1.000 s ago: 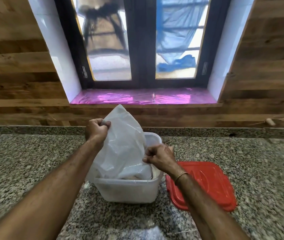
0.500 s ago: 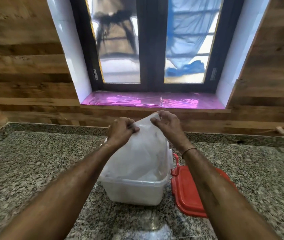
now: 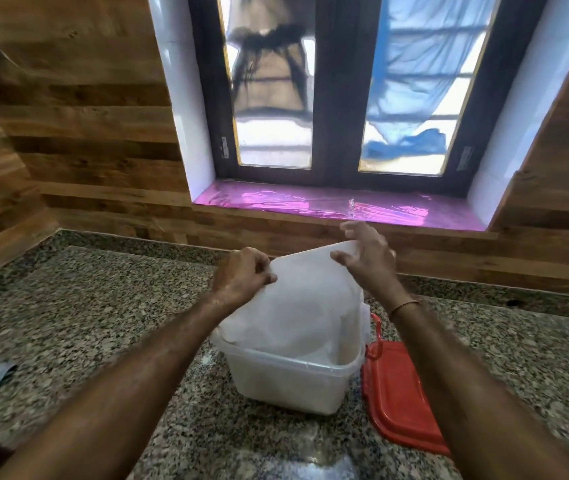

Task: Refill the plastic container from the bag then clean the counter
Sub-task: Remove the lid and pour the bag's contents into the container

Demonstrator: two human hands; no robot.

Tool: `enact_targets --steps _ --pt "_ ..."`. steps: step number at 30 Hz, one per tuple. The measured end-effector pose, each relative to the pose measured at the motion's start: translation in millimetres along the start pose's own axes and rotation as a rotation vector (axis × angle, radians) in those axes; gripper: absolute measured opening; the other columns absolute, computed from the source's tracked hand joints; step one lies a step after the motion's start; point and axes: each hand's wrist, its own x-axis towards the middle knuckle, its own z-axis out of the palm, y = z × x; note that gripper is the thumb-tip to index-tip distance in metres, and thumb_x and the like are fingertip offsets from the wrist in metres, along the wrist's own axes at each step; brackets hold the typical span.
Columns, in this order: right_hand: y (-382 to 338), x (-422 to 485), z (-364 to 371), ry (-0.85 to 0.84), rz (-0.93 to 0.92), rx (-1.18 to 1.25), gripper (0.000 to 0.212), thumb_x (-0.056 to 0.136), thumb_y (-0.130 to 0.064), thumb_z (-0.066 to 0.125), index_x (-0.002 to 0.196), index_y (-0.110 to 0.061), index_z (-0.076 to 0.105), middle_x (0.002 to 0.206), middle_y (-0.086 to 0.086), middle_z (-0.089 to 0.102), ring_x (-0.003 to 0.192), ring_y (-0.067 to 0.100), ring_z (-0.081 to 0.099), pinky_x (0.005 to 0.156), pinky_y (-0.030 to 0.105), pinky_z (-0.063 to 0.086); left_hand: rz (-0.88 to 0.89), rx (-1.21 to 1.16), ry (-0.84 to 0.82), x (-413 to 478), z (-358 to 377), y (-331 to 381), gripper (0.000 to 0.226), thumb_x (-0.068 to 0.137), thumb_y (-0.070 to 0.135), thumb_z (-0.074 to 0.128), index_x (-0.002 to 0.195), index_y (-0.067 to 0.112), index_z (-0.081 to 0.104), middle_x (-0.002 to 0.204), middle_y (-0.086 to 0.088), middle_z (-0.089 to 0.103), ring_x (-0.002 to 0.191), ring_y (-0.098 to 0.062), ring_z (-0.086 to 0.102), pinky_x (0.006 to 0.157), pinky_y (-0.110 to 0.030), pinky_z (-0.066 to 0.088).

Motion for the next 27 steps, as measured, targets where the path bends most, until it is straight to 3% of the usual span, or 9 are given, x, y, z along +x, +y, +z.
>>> enact_targets --steps 2,4,7,9,12,15,20,24,27 --pt "-21 0 5 -0.044 -0.233 -0.331 0.055 0.083 -0.050 0.078 0.134 -0.041 0.058 0.137 -0.008 0.061 0.134 0.019 0.049 0.119 0.060 0.023 0.067 0.035 0.033 0 1 10 0.019 0.079 0.036 0.086 0.074 0.022 0.075 0.079 0.006 0.076 0.081 -0.017 0.072 0.066 -0.028 0.047" --pt "-42 0 12 -0.176 -0.330 -0.426 0.048 0.084 -0.057 0.073 0.128 -0.039 0.064 0.133 -0.010 0.066 0.133 0.017 0.052 0.121 0.063 0.012 0.154 0.054 0.070 3 -2 22 0.018 0.081 0.036 0.085 0.076 0.021 0.076 0.079 0.006 0.077 0.082 -0.017 0.073 0.065 -0.027 0.046" --pt "-47 3 23 -0.180 -0.267 -0.327 0.018 0.086 -0.050 0.076 0.087 -0.033 0.070 0.089 -0.015 0.073 0.104 0.016 0.071 0.110 0.049 0.040 0.225 0.086 0.079 7 -15 35 0.020 0.082 0.042 0.083 0.083 0.023 0.078 0.083 0.007 0.077 0.084 -0.016 0.072 0.069 -0.028 0.043" --pt "-40 8 21 -0.133 -0.173 -0.227 0.024 0.085 -0.049 0.078 0.077 -0.027 0.070 0.077 -0.014 0.071 0.090 0.013 0.072 0.090 0.039 0.052 0.193 0.096 0.022 7 -26 30 0.031 0.081 0.057 0.079 0.092 0.028 0.078 0.090 0.012 0.077 0.088 -0.013 0.070 0.073 -0.030 0.047" --pt "-31 18 13 -0.130 -0.055 -0.159 0.024 0.088 -0.047 0.075 0.079 -0.025 0.075 0.074 -0.012 0.070 0.083 0.015 0.069 0.079 0.036 0.053 0.112 0.082 -0.062 -1 -43 5 0.049 0.070 0.076 0.072 0.096 0.035 0.076 0.096 0.018 0.076 0.090 -0.007 0.069 0.079 -0.031 0.053" --pt "-28 25 11 -0.130 -0.010 -0.144 0.023 0.090 -0.048 0.073 0.080 -0.027 0.075 0.076 -0.011 0.070 0.086 0.019 0.070 0.081 0.039 0.055 0.068 -0.069 -0.003 -11 -48 -12 0.039 0.074 0.065 0.078 0.077 0.026 0.077 0.072 0.012 0.075 0.072 -0.007 0.070 0.067 -0.031 0.052" --pt "-62 16 28 -0.201 -0.344 -0.130 0.031 0.090 -0.054 0.069 0.117 -0.039 0.070 0.123 -0.015 0.071 0.116 0.011 0.061 0.096 0.043 0.041 0.061 -0.118 0.163 -5 -37 1 0.033 0.079 0.049 0.081 0.065 0.022 0.069 0.062 0.007 0.066 0.064 -0.006 0.062 0.055 -0.029 0.039" --pt "-75 16 42 -0.234 -0.365 -0.146 0.027 0.087 -0.053 0.073 0.094 -0.028 0.078 0.098 -0.008 0.075 0.097 0.016 0.063 0.085 0.040 0.049 0.059 -0.326 0.174 3 -29 -1 0.020 0.077 0.037 0.080 0.068 0.022 0.071 0.067 0.005 0.070 0.065 -0.005 0.063 0.061 -0.034 0.050" --pt "-75 19 37 -0.198 -0.310 -0.041 0.019 0.087 -0.042 0.078 0.080 -0.024 0.077 0.081 -0.007 0.072 0.080 0.012 0.063 0.074 0.033 0.051 0.052 -0.672 0.146 -4 -27 -14 0.023 0.092 0.037 0.076 0.102 0.016 0.072 0.095 0.004 0.075 0.088 -0.006 0.068 0.076 -0.029 0.055"
